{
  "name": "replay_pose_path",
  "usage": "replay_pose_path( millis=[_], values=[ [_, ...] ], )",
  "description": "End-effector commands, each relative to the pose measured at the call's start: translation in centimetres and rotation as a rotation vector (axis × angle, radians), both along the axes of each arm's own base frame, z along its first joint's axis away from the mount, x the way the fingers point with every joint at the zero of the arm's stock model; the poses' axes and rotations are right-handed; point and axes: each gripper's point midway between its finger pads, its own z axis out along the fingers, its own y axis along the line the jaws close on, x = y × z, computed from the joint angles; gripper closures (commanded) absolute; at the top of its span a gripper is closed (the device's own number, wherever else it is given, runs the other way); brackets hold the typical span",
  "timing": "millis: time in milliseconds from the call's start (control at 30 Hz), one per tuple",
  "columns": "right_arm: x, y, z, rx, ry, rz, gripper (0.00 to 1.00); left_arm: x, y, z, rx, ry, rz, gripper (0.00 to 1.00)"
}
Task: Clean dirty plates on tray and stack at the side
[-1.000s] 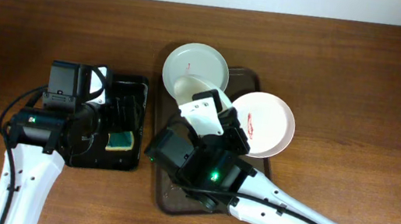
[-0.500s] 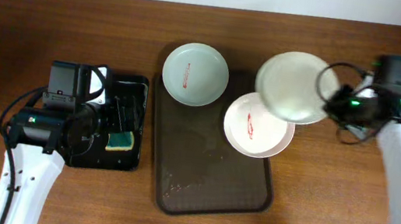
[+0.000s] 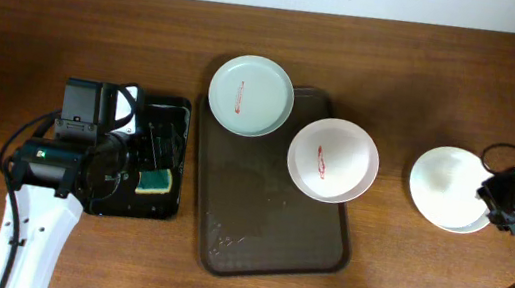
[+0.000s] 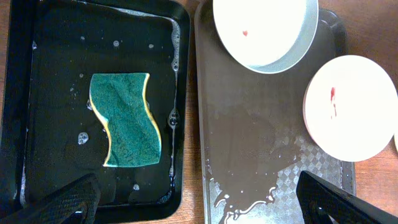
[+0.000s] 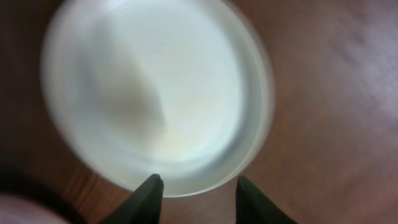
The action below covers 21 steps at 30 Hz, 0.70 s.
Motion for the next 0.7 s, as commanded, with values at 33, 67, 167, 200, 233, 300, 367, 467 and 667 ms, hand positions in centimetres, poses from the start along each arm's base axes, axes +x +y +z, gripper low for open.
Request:
replay_pose_path(
  millis=[33,67,167,200,233,300,367,467,667],
  values=[
    [1.7,12.5,5.5,-0.018,-0.148,0.508,0.57,0.1,0.0,0.7,0.002,-0.024,-0.016,0.0],
    [0.5,15.3,4.7,0.007,-0.086,0.592,0.57,0.2,0.0,0.7,0.002,-0.025,-0.016,0.0],
    [-4.7,21.9,1.0,0.062,0.118,0.782,0.58,0.1,0.0,0.7,0.002,-0.024,-0.016,0.0],
    [-6.2,21.7,-0.7,-0.012,0.202,0.744,0.59,0.2,0.0,0.7,0.002,-0.025,-0.016,0.0],
    [-7.3,21.7,-2.5,-0.06,0.241,0.74,0.64,0.1,0.0,0.7,0.002,-0.024,-0.016,0.0],
    [-8.3,22.7,-5.3,-0.025,0.23,0.773,0.65,0.1,0.0,0.7,0.002,-0.024,-0.016,0.0],
    [-8.7,23.2,-7.7,0.003,0.189,0.788,0.65,0.1,0.0,0.7,0.002,-0.024,-0.016,0.0],
    [-9.3,23.0,-9.6,0.001,0.174,0.784,0.66,0.1,0.0,0.7,0.002,-0.024,-0.016,0.01],
    [-11.2,22.5,-11.4,0.022,0.221,0.667,0.93,0.1,0.0,0.7,0.002,-0.024,-0.016,0.01]
  ],
)
